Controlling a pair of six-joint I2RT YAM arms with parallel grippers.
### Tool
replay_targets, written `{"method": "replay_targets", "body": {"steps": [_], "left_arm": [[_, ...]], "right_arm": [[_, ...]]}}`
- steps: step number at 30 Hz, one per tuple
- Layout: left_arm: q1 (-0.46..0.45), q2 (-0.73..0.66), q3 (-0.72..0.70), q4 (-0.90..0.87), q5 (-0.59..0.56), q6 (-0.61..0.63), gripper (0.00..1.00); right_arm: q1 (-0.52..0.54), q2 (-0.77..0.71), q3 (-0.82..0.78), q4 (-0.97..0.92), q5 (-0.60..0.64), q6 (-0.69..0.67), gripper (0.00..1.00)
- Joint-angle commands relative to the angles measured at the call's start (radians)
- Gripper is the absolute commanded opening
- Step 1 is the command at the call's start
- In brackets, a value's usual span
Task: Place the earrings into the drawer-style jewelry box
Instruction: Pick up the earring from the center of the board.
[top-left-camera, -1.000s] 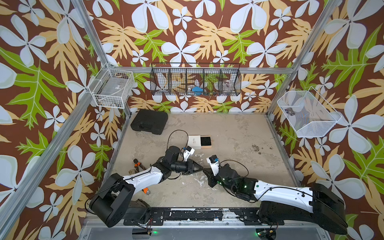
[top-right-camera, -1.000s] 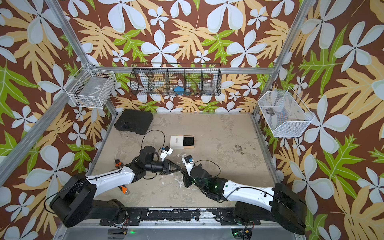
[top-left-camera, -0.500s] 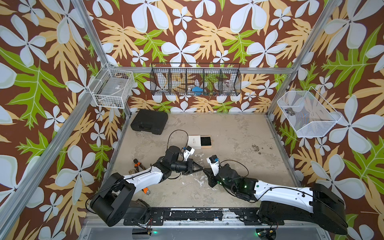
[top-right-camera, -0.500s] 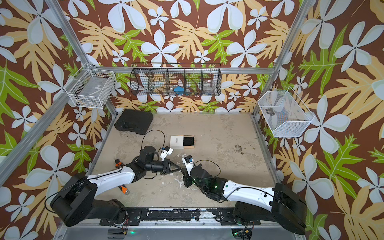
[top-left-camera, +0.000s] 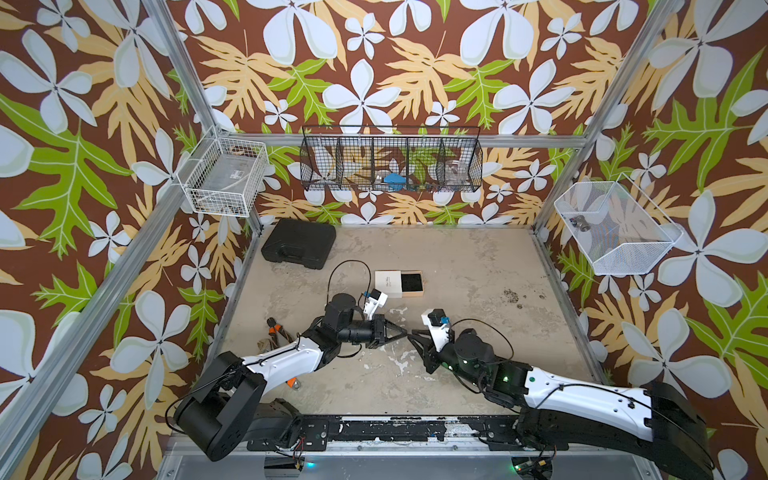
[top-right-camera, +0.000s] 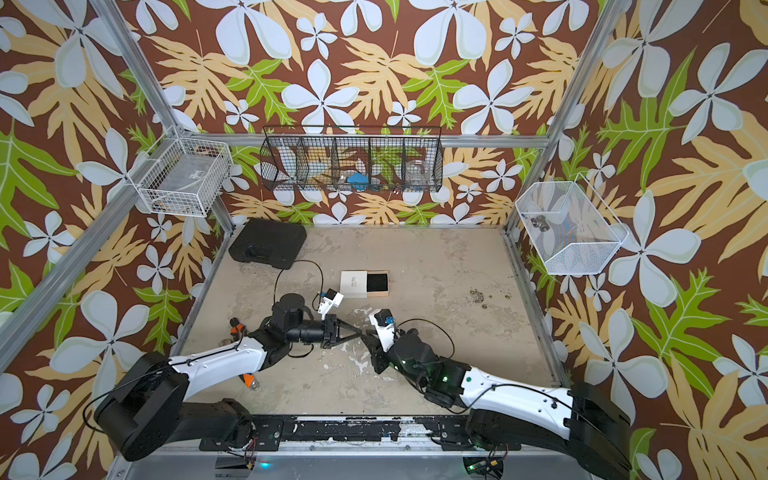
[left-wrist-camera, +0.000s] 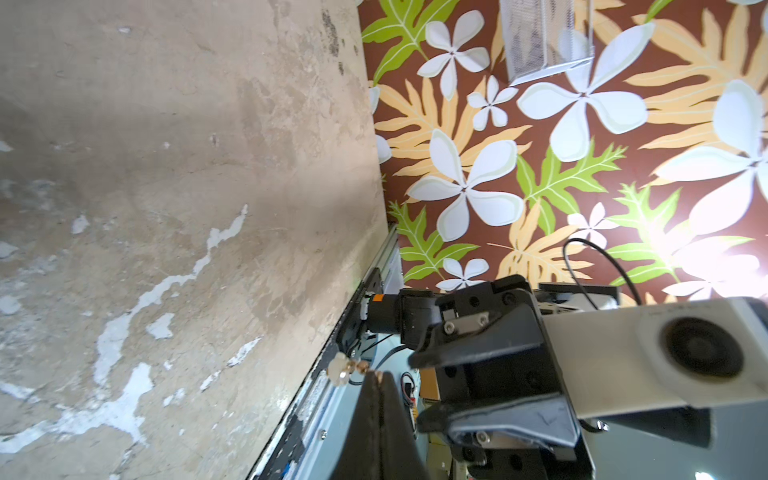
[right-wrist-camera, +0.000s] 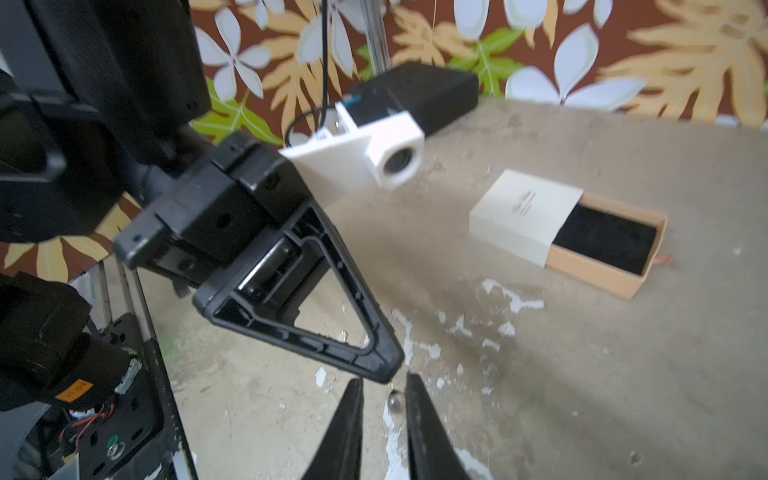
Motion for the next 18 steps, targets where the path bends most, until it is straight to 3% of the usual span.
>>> {"method": "replay_targets", "body": {"steps": [1, 4, 6, 9, 11, 13, 18], "left_arm": [[0.001, -0.002, -0.008, 0.212, 0.000, -0.149, 0.00], [0.001, -0.002, -0.004, 0.262, 0.008, -0.214, 0.00], [0.002, -0.006, 0.003, 0.274, 0.015, -0.243, 0.00], [0.009, -0.018, 0.000, 0.322, 0.029, -0.309, 0.00], [0.018, -0.035, 0.000, 0.336, 0.034, -0.339, 0.00], [0.029, -0.056, 0.004, 0.318, 0.037, -0.347, 0.00], [0.051, -0.084, 0.005, 0.272, 0.048, -0.350, 0.00]], "right_arm": [[-0.006, -0.076, -0.062, 0.264, 0.042, -0.246, 0.29], [-0.031, -0.126, -0.135, 0.460, 0.011, -0.463, 0.33], [-0.083, -0.129, -0.140, 0.500, -0.050, -0.525, 0.29], [-0.202, -0.119, -0.110, 0.459, -0.256, -0.566, 0.27], [-0.252, -0.114, -0.142, 0.497, -0.408, -0.666, 0.27], [-0.258, -0.096, -0.178, 0.581, -0.425, -0.726, 0.29], [-0.257, -0.039, -0.111, 0.473, -0.502, -0.819, 0.33]]}}
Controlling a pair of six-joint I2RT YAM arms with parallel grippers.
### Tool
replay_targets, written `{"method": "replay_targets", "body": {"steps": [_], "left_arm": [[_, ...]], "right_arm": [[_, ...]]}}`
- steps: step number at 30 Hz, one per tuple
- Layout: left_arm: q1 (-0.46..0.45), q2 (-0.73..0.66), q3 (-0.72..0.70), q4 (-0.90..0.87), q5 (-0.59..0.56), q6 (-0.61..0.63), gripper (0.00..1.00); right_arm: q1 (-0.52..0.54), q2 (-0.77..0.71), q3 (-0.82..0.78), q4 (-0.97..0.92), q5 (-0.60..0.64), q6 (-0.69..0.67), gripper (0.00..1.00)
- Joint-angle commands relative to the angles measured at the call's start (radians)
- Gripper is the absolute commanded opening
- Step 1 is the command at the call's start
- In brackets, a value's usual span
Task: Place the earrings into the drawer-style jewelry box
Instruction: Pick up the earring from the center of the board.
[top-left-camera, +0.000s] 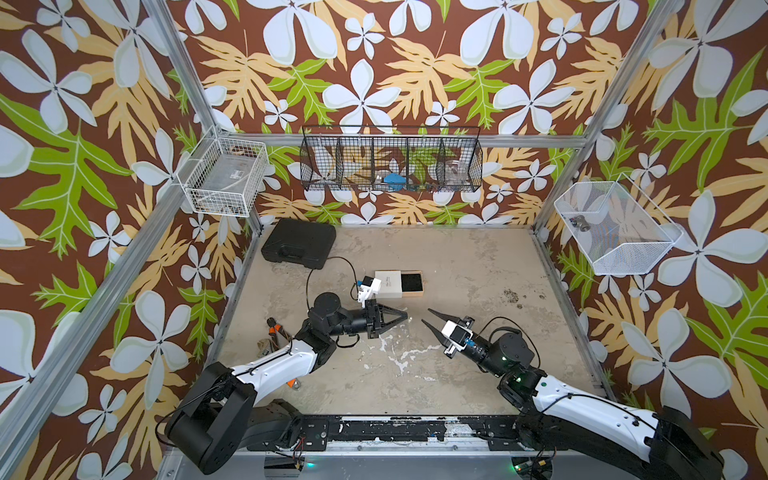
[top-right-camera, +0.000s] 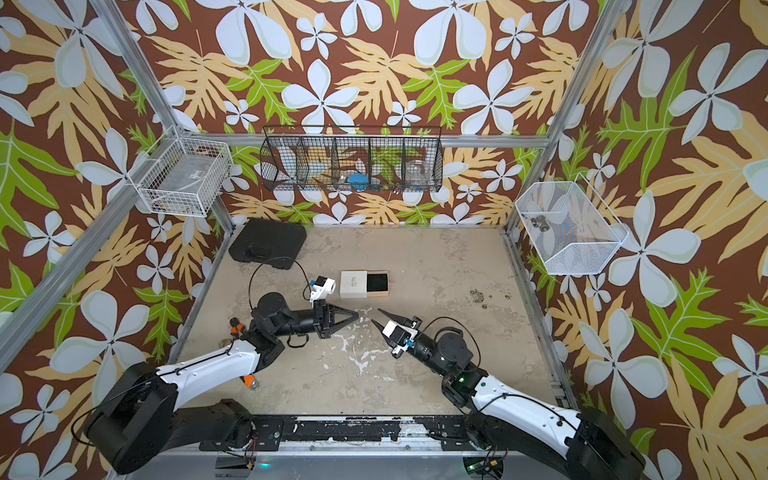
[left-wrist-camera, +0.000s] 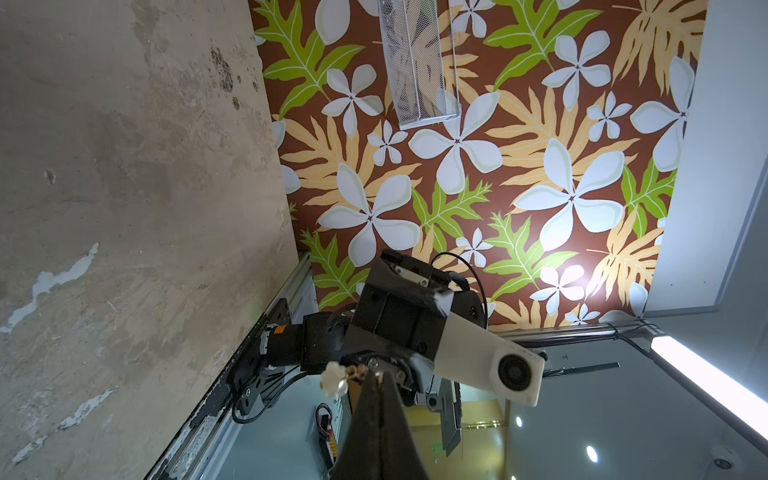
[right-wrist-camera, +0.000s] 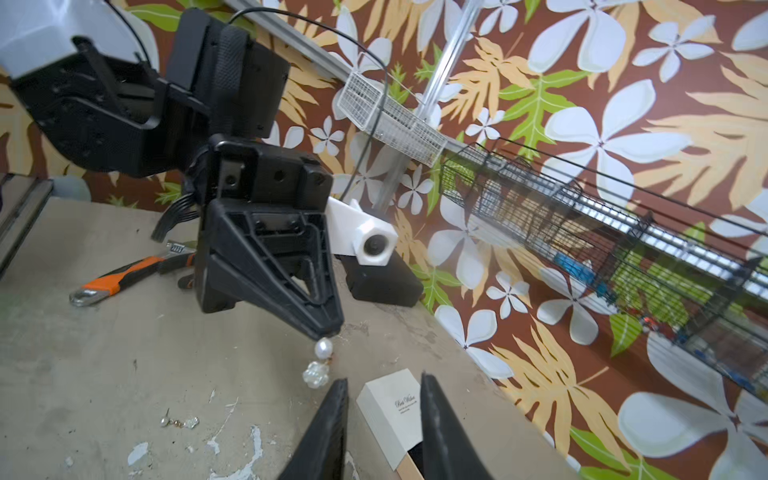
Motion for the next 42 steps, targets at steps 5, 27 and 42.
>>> {"method": "replay_targets", "body": {"steps": [5, 27, 42], "left_arm": [[0.015, -0.006, 0.001, -0.004, 0.024, -0.024, 0.00], [0.015, -0.018, 0.008, -0.012, 0.036, -0.025, 0.00], [0.014, -0.021, 0.008, -0.016, 0.041, -0.026, 0.00]], "right_arm": [[0.002, 0.031, 0.028, 0.003, -0.139, -0.128, 0.34], [0.031, 0.112, 0.058, 0.012, -0.047, -0.177, 0.28], [0.045, 0.142, 0.076, 0.010, -0.029, -0.195, 0.22]]}}
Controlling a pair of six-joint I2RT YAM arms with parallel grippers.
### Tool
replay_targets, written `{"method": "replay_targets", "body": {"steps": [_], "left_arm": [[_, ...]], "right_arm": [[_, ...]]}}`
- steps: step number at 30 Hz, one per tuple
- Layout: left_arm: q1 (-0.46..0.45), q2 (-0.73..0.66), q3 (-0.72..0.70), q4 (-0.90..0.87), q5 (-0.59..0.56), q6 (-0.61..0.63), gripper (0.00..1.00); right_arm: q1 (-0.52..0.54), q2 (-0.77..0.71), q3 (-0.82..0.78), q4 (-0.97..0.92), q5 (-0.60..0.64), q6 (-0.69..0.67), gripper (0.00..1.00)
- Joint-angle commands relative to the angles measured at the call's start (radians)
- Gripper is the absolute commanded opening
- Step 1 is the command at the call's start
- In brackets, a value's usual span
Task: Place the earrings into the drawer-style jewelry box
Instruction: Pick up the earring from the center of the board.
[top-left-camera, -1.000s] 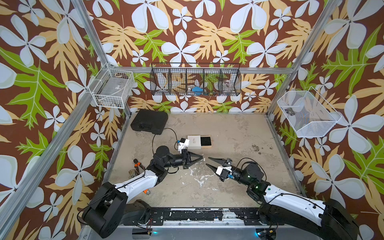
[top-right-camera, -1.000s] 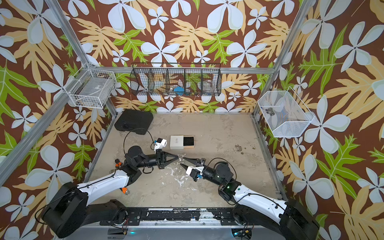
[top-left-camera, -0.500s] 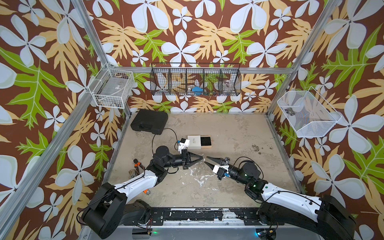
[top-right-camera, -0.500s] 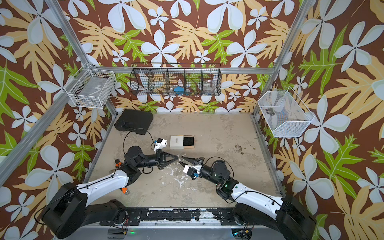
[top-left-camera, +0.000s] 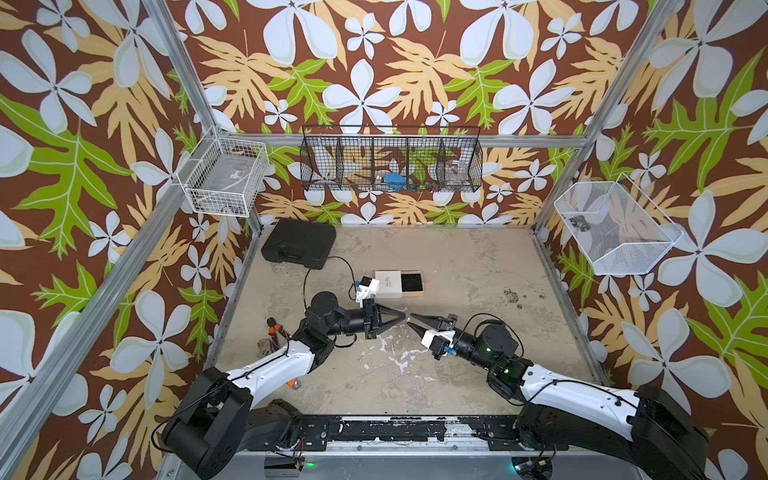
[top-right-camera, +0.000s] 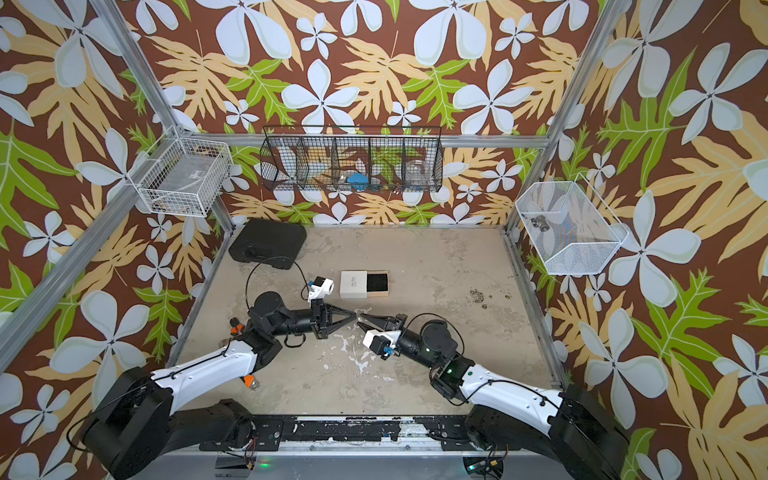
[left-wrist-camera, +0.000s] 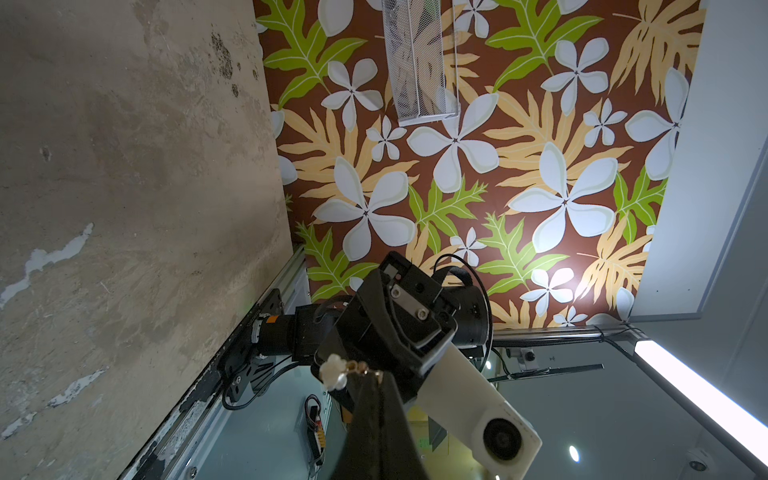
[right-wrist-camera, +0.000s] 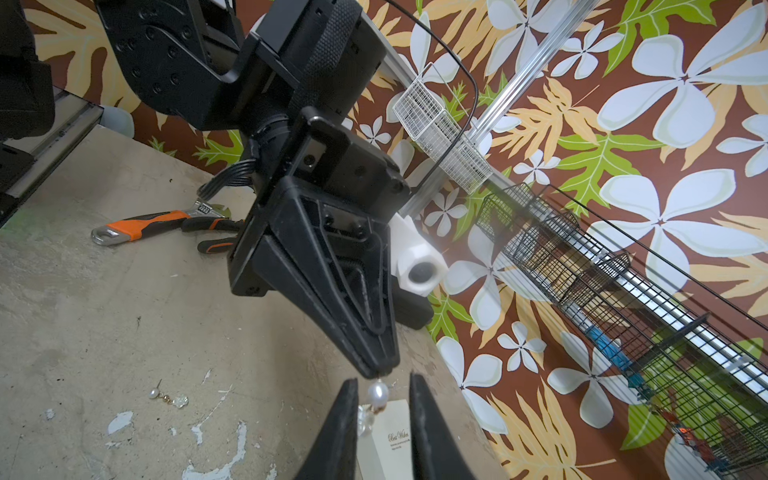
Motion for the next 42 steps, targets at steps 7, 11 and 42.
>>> {"method": "replay_targets", "body": {"steps": [7, 11, 42], "left_arm": [[0.000, -0.003, 0.009, 0.012, 0.010, 0.011, 0.00], [0.001, -0.005, 0.009, 0.012, 0.010, 0.010, 0.00], [0.027, -0.076, 0.073, -0.286, -0.096, 0.248, 0.65]], "right_arm": [[0.000, 0.009, 0.009, 0.012, 0.007, -0.002, 0.18], [0.000, 0.008, 0.008, 0.012, 0.008, -0.002, 0.18], [-0.008, -0.003, 0.064, -0.102, 0.065, 0.064, 0.10]]}}
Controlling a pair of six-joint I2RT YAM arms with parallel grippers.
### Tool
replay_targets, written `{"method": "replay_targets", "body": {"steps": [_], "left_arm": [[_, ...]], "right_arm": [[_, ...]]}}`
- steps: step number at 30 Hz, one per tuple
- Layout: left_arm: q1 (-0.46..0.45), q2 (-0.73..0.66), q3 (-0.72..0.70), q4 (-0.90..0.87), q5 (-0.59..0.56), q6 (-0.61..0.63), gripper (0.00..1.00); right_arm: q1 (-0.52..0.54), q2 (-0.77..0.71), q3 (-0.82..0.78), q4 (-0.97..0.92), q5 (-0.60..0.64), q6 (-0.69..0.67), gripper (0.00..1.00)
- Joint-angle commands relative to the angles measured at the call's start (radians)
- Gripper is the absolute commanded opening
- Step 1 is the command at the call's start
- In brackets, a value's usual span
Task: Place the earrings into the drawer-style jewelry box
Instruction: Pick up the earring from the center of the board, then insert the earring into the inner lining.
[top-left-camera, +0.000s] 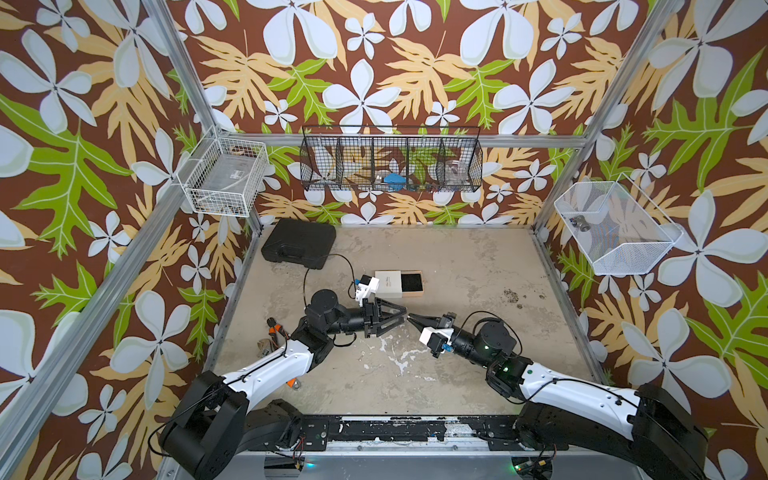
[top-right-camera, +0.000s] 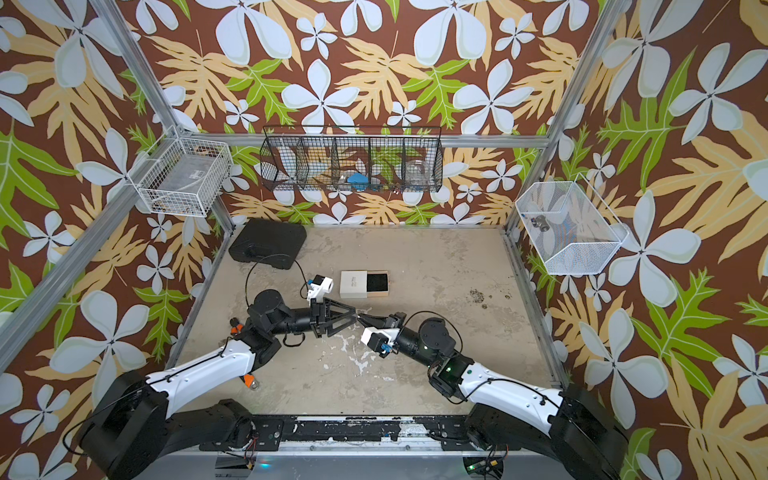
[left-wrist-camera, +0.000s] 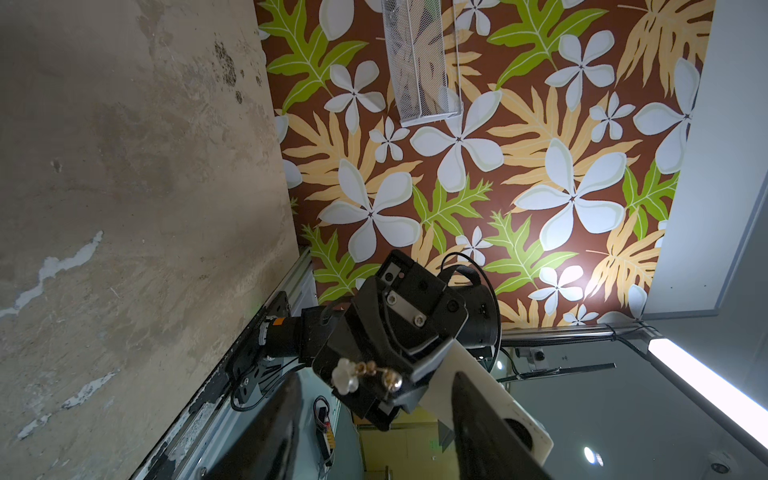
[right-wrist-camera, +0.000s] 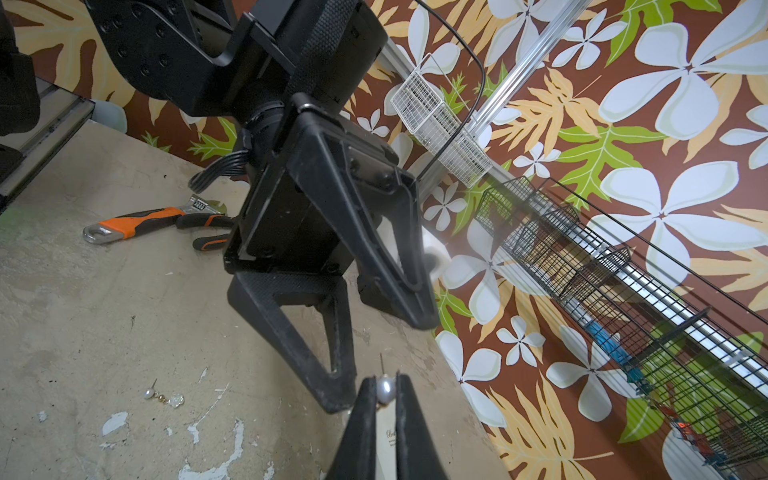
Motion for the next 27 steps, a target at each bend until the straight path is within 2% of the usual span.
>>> {"method": "replay_targets", "body": {"steps": [1, 6, 9, 13, 15, 21, 27], "left_arm": [[0.027, -0.054, 0.041, -0.228, -0.102, 0.195, 0.67], [0.079, -0.163, 0.115, -0.522, -0.263, 0.389, 0.70], [0.083, -0.192, 0.149, -0.631, -0.335, 0.458, 0.71], [0.087, -0.217, 0.150, -0.682, -0.378, 0.493, 0.72], [0.087, -0.223, 0.144, -0.689, -0.384, 0.498, 0.72], [0.086, -0.239, 0.135, -0.721, -0.405, 0.520, 0.72], [0.086, -0.251, 0.130, -0.749, -0.428, 0.541, 0.73]], "right_arm": [[-0.019, 0.000, 0.037, -0.075, 0.041, 0.071, 0.11], [-0.096, 0.062, 0.150, -0.250, 0.057, 0.188, 0.11], [-0.156, 0.143, 0.262, -0.397, 0.044, 0.266, 0.11], [-0.214, 0.278, 0.431, -0.605, 0.044, 0.342, 0.10], [-0.233, 0.348, 0.505, -0.683, 0.083, 0.378, 0.10], [-0.309, 0.502, 0.654, -0.801, 0.109, 0.474, 0.10], [-0.333, 0.666, 0.808, -0.928, 0.122, 0.487, 0.10]]}}
